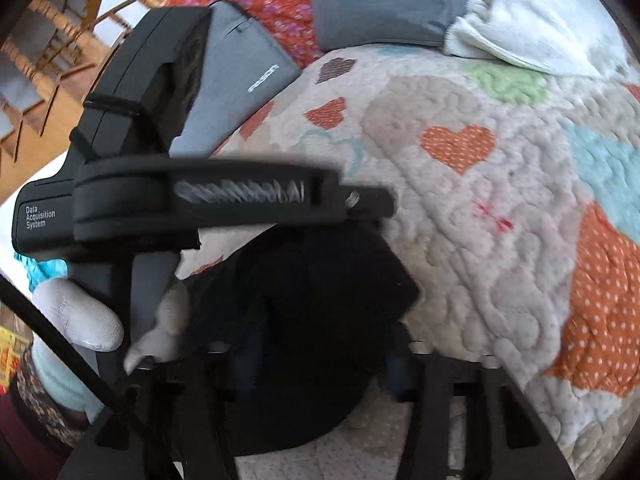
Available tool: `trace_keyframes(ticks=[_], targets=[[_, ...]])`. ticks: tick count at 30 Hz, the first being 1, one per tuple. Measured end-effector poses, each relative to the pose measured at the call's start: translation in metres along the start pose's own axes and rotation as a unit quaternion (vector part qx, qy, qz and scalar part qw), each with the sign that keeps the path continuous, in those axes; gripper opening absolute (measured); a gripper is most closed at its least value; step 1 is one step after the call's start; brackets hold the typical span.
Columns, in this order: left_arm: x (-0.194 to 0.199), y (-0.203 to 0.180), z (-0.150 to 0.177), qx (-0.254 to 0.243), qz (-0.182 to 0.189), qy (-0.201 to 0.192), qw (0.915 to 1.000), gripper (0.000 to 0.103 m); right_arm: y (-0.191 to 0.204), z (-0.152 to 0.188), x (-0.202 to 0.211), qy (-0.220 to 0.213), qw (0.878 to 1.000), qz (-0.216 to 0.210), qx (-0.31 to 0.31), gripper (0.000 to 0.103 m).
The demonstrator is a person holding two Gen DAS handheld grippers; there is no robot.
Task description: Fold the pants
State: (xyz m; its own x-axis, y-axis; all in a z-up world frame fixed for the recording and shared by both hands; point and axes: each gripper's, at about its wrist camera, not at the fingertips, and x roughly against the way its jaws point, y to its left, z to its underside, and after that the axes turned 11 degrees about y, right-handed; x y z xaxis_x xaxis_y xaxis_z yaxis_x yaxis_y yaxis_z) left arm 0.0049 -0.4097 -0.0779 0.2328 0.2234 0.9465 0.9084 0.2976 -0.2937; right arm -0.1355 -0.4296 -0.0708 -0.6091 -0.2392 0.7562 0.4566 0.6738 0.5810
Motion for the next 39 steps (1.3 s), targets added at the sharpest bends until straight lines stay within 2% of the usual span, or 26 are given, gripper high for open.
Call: trace_keyframes(ticks=[2, 5, 8, 11, 13, 16, 18, 20, 21, 22, 23, 24, 26, 28, 30, 33, 34, 35, 37, 39], targets=[[0.011, 0.005, 0.009, 0.011, 0.01, -0.017, 0.9997, 0.013, 0.005, -0.001, 0.001, 0.005, 1.0, -0.017, 0.002, 0.031], [0.043, 0.016, 0.034, 0.032, 0.031, -0.062, 0.9971, 0.013, 0.027, -0.002, 0.008, 0.002, 0.999, -0.031, 0.028, 0.03], [0.073, 0.03, 0.063, 0.056, 0.047, -0.102, 0.9921, 0.013, 0.062, 0.002, 0.014, 0.005, 0.996, -0.036, 0.082, 0.03], [0.101, 0.058, 0.101, 0.095, 0.059, -0.144, 0.9831, 0.013, 0.103, 0.014, 0.005, 0.03, 0.987, -0.04, 0.152, 0.03], [0.111, 0.086, 0.136, 0.139, 0.057, -0.166, 0.9747, 0.013, 0.131, 0.024, -0.012, 0.056, 0.978, -0.041, 0.195, 0.032], [0.111, 0.125, 0.176, 0.205, 0.061, -0.174, 0.9613, 0.014, 0.163, 0.038, -0.042, 0.091, 0.965, -0.04, 0.245, 0.036], [0.113, 0.147, 0.203, 0.244, 0.07, -0.179, 0.9505, 0.014, 0.18, 0.049, -0.065, 0.122, 0.955, -0.038, 0.268, 0.048], [0.124, 0.167, 0.238, 0.276, 0.09, -0.201, 0.9357, 0.016, 0.193, 0.061, -0.082, 0.148, 0.946, -0.041, 0.286, 0.061], [0.129, 0.173, 0.252, 0.287, 0.098, -0.214, 0.9286, 0.022, 0.199, 0.067, -0.087, 0.154, 0.942, -0.04, 0.295, 0.065], [0.135, 0.177, 0.264, 0.296, 0.104, -0.226, 0.9223, 0.032, 0.203, 0.071, -0.088, 0.152, 0.94, -0.038, 0.304, 0.073], [0.14, 0.181, 0.275, 0.305, 0.107, -0.238, 0.9159, 0.034, 0.208, 0.074, -0.087, 0.152, 0.937, -0.041, 0.311, 0.078], [0.147, 0.186, 0.289, 0.317, 0.108, -0.25, 0.9084, 0.036, 0.21, 0.075, -0.086, 0.155, 0.936, -0.046, 0.313, 0.079], [0.157, 0.197, 0.314, 0.348, 0.11, -0.268, 0.8918, 0.036, 0.213, 0.076, -0.08, 0.159, 0.934, -0.053, 0.315, 0.079], [0.161, 0.199, 0.329, 0.363, 0.105, -0.278, 0.8832, 0.036, 0.213, 0.075, -0.069, 0.164, 0.932, -0.068, 0.316, 0.079], [0.165, 0.198, 0.343, 0.368, 0.095, -0.29, 0.8782, 0.036, 0.213, 0.064, -0.048, 0.156, 0.933, -0.09, 0.311, 0.079], [0.166, 0.2, 0.359, 0.38, 0.09, -0.308, 0.8676, 0.036, 0.204, 0.041, -0.016, 0.124, 0.945, -0.095, 0.286, 0.077], [0.165, 0.203, 0.363, 0.39, 0.089, -0.309, 0.8627, 0.036, 0.201, 0.029, -0.014, 0.12, 0.951, -0.093, 0.269, 0.072], [0.165, 0.205, 0.365, 0.397, 0.089, -0.309, 0.8599, 0.036, 0.2, 0.022, -0.012, 0.12, 0.956, -0.087, 0.255, 0.059], [0.166, 0.208, 0.37, 0.4, 0.088, -0.312, 0.8572, 0.036, 0.202, 0.005, -0.024, 0.124, 0.962, -0.069, 0.235, 0.043], [0.171, 0.207, 0.374, 0.403, 0.066, -0.314, 0.8574, 0.036, 0.207, -0.002, -0.044, 0.14, 0.963, -0.066, 0.222, 0.041]])
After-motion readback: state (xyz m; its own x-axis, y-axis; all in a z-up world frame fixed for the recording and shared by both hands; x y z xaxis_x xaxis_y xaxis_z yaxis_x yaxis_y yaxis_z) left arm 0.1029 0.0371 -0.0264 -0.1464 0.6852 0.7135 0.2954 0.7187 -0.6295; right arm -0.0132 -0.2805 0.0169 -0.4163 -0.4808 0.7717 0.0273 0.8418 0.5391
